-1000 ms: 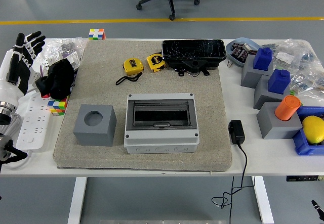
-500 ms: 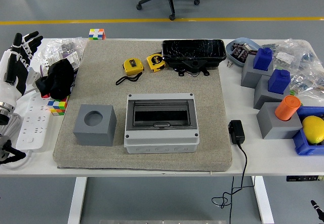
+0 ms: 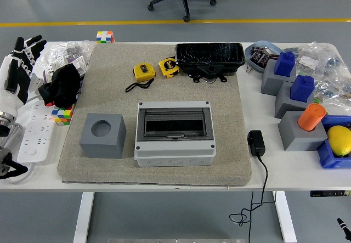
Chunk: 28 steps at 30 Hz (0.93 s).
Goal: Fetch the battery,place it into the box,close the lid of the box
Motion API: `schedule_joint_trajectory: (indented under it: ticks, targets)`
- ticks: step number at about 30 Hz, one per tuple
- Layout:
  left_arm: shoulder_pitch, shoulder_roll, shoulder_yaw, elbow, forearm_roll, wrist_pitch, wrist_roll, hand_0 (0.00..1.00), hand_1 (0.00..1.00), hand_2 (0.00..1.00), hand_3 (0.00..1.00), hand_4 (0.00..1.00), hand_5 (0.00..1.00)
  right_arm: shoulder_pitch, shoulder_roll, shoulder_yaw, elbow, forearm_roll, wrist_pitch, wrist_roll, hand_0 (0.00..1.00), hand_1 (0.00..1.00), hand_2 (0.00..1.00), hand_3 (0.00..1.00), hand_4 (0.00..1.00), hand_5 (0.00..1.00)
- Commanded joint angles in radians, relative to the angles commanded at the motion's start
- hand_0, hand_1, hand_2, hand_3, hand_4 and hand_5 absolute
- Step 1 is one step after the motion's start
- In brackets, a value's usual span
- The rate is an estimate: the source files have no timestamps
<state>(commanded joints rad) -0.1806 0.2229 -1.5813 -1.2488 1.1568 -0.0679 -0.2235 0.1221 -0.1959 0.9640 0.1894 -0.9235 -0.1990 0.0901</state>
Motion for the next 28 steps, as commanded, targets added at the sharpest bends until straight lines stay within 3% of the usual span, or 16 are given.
schedule_joint_trajectory:
  ticks: [28]
  targets:
    - [-0.001,0.006,0.004,0.002,0.009,-0.003,0.002,0.962,0.918,0.84,0.818,0.998,0.998,0.002,-0.002,-0.004,0.001,0.004,0.0,0.001,0.816,0.811,0.784,0.803,0.998,0.998]
